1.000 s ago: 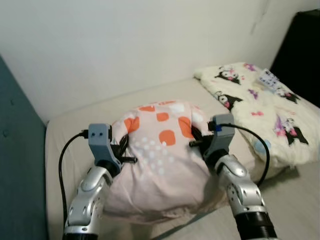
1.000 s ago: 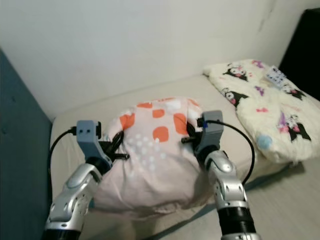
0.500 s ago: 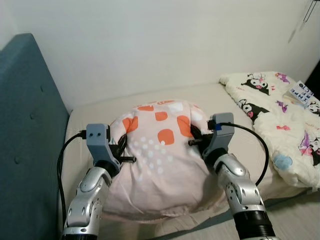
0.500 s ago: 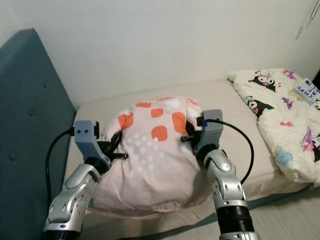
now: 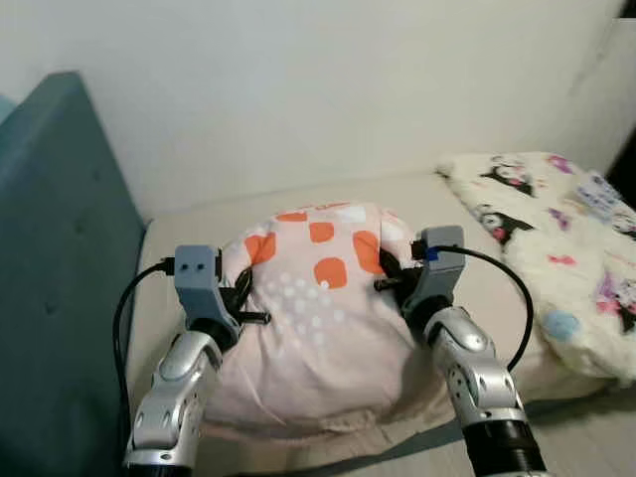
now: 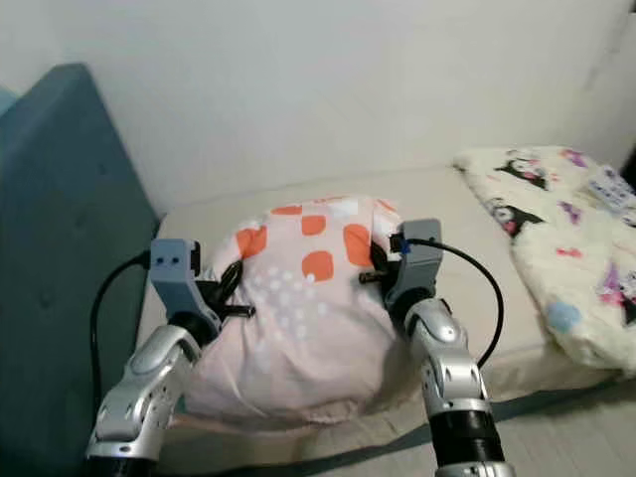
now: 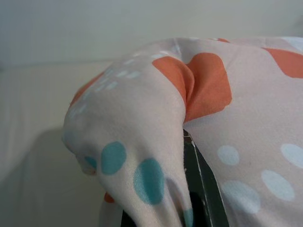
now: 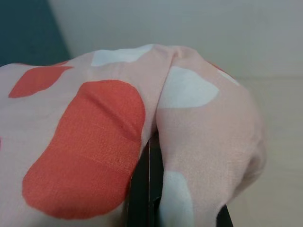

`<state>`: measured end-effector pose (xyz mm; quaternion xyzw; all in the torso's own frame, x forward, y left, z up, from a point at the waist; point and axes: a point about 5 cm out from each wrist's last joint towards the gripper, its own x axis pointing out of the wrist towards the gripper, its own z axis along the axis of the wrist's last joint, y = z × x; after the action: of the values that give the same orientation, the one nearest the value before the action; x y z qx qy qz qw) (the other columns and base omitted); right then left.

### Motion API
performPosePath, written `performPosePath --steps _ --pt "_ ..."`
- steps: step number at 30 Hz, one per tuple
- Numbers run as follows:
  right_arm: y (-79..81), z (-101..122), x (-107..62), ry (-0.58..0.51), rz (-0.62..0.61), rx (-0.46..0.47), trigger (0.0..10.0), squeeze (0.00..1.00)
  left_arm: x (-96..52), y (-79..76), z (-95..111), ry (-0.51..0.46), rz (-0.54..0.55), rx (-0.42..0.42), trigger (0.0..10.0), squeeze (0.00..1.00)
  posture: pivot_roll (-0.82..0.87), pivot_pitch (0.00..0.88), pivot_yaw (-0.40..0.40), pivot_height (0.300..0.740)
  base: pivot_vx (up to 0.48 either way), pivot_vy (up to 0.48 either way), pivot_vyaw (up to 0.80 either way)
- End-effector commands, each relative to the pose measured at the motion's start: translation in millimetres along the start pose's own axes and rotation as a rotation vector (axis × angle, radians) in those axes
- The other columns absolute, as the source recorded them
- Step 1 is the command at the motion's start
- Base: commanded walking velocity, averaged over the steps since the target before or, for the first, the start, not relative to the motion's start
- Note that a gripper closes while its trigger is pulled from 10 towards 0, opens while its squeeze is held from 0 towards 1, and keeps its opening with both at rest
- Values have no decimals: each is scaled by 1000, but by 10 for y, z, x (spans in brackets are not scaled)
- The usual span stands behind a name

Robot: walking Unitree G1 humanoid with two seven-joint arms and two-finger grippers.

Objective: Clean up the room

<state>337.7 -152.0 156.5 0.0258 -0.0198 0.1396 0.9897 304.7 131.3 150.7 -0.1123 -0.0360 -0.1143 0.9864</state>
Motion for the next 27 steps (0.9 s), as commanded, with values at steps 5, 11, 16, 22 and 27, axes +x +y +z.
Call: performPosePath --steps 5,11,16,22,27 --pt "18 85 23 -59 3 13 10000 0 18 -9 57 -32 9 -8 10000 0 -8 72 -33 740 0 0 160" --pt "6 87 25 -56 -5 3 10000 0 22 -6 57 -28 4 3 10000 0 -8 75 -32 740 0 0 0" --pt "-5 84 22 -54 -11 -1 10000 0 35 -9 49 -19 -4 15 10000 0 -10 73 -30 740 0 0 0" --pt "-19 74 15 -51 -22 2 10000 0 44 -14 45 -14 -7 17 10000 0 -14 73 -28 740 0 0 0" --pt "-69 33 -16 -36 -61 -1 10000 0 50 -1 24 -3 1 25 10000 0 -15 75 -26 740 0 0 0"
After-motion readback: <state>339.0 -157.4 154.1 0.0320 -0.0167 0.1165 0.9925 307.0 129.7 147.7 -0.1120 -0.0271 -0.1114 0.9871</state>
